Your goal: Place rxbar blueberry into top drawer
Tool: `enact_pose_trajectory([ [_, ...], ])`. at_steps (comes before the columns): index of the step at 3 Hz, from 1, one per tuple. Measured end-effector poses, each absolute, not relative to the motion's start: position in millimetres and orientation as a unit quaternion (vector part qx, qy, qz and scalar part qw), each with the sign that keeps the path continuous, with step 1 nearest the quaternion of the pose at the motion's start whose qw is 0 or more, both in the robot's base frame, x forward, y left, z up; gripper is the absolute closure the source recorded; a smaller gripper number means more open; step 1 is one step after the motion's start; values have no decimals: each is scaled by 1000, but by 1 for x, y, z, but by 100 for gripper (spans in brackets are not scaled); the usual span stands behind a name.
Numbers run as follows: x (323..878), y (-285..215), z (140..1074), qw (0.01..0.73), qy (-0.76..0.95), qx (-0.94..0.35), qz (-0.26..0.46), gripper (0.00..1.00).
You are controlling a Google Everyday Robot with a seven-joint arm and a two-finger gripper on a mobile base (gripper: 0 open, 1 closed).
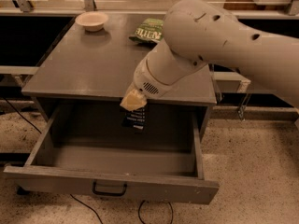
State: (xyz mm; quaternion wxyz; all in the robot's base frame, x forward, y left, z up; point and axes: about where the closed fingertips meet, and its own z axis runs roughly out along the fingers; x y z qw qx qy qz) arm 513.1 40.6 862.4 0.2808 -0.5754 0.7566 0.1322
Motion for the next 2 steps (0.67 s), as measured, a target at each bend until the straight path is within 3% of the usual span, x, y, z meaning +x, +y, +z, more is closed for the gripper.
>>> enact_pose_trajectory([
  [2,510,38,832,293,767,-550,152,100],
])
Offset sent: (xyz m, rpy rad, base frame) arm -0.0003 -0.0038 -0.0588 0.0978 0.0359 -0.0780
